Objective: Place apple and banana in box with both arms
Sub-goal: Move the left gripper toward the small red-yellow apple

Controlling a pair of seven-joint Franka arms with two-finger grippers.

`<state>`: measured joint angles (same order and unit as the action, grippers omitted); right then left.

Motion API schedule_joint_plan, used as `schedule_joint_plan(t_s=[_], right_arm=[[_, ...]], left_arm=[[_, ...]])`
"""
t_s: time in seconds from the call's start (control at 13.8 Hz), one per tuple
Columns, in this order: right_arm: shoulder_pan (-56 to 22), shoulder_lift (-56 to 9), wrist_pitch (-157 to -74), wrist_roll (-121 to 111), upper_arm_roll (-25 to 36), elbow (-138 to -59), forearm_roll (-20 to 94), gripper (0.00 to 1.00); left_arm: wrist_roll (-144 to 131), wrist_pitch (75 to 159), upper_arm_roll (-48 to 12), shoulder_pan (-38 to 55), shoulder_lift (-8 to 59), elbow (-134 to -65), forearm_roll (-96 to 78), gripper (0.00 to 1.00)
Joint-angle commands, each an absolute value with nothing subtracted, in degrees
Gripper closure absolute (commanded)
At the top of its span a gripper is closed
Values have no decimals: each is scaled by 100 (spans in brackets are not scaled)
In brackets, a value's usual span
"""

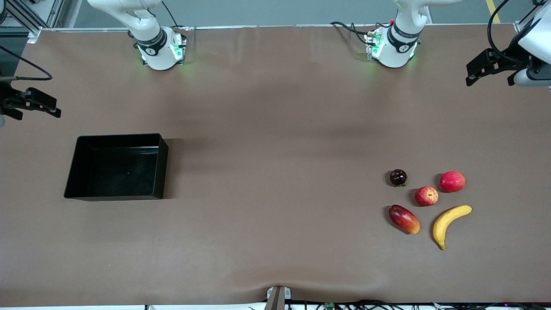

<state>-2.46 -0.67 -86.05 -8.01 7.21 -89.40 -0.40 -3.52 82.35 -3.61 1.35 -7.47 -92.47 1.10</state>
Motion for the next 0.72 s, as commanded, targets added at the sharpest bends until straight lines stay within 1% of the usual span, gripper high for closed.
schedule_joint_plan(t_s=[0.0,0.14,0.29,0.43,0.65], right_arm=[[-167,-149,-8508,-729,686,-8798,-26,0],[-167,-149,-8508,-729,686,-8807,-26,0],[-123,-149,-8508,-729,686,-8798,-26,0],[-123,-167,-8508,-729,686,-8807,-26,0],[-114,-176,-8508,-729,686,-8807,-26,0]], left_arm=[[-317,8191,-369,97,-668,-9088,114,0],[-351,8191,-369,97,-616,-9062,123,0],[-369,8191,-360,105,-414,-8913,158,0],[-378,8244,-360,105,-265,-8912,254,0],[-378,8866,-360,36,192,-8991,395,0]])
